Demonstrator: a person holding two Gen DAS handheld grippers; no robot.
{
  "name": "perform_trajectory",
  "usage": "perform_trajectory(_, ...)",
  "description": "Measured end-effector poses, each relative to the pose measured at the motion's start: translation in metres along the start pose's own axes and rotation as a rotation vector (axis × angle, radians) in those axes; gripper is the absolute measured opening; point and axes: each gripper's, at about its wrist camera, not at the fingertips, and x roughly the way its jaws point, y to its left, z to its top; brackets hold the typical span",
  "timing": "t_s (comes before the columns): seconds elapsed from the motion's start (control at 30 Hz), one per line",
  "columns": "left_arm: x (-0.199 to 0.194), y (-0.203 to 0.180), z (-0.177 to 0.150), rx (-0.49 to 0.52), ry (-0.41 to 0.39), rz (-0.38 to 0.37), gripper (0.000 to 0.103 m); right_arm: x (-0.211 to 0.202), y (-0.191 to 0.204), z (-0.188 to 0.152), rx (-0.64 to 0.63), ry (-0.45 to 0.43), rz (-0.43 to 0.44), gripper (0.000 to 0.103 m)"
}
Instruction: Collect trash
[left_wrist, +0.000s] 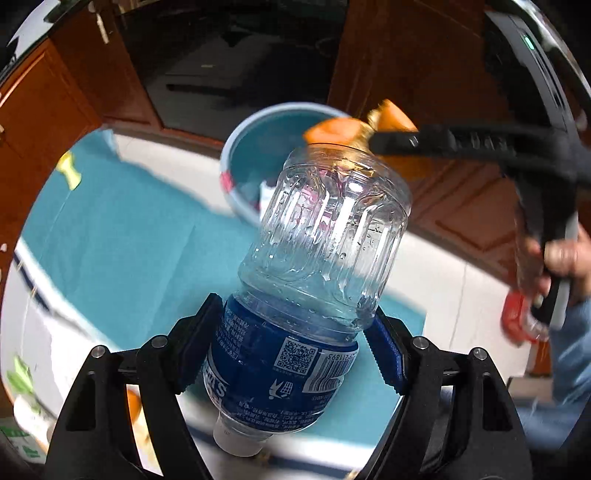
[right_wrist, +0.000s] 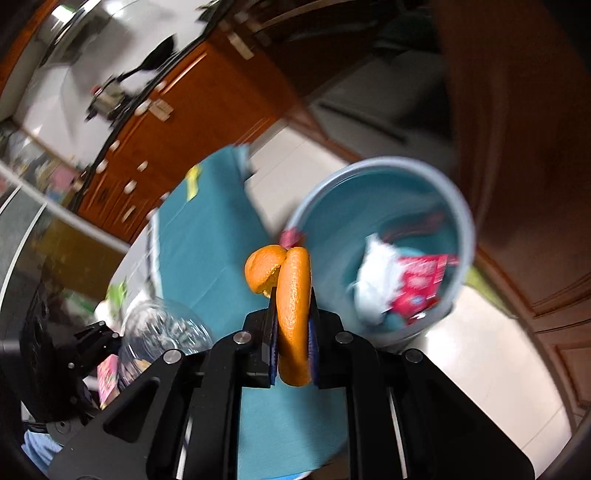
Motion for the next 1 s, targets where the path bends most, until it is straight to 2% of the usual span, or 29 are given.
perform_trajectory(0.03, 0.009, -0.004, 0.025, -0.006, -0.001, -0.014, 0.076, 0.000, -0.006, 0.004, 0.011, -0.002, -0.014, 0.012)
perform_trajectory(0.13, 0.028, -0.009, 0.059, -0.018, 0.010, -0.047, 0.076, 0.006, -0.028, 0.016, 0.043, 0.001, -0.061, 0.012)
perform_trajectory(0.27, 0.053, -0.015, 0.089, -0.033, 0.039, -0.049, 0.077, 0.019, -0.046, 0.025, 0.071, 0.022, -0.095, 0.013)
perform_trajectory(0.33, 0.062, -0.012, 0.095, -0.045, 0.053, -0.040, 0.077, 0.026, -0.054, 0.029, 0.094, 0.034, -0.091, 0.017)
perform_trajectory(0.37, 0.062, -0.015, 0.090, -0.053, 0.058, -0.031, 0.079, 0.028, -0.056, 0.030, 0.103, 0.038, -0.087, 0.023)
perform_trajectory(0.43, 0.059, -0.016, 0.091, -0.069, 0.051, -0.022, 0.082, 0.029, -0.057, 0.034, 0.114, 0.032, -0.080, 0.052)
perform_trajectory(0.47, 0.057, -0.014, 0.090, -0.074, 0.045, -0.019, 0.083, 0.028, -0.056, 0.034, 0.121, 0.022, -0.074, 0.078)
perform_trajectory(0.5, 0.054, -0.016, 0.088, -0.077, 0.041, -0.018, 0.084, 0.026, -0.056, 0.035, 0.123, 0.009, -0.076, 0.082)
perform_trajectory(0.57, 0.051, -0.016, 0.087, -0.082, 0.029, -0.006, 0.088, 0.026, -0.052, 0.037, 0.117, 0.014, -0.082, 0.082)
perform_trajectory(0.77, 0.039, -0.014, 0.075, -0.096, 0.024, -0.005, 0.088, 0.027, -0.042, 0.030, 0.121, 0.035, -0.086, 0.086)
perform_trajectory(1.0, 0.019, -0.012, 0.053, -0.120, 0.000, -0.006, 0.088, 0.018, -0.019, 0.021, 0.096, 0.054, -0.095, 0.087)
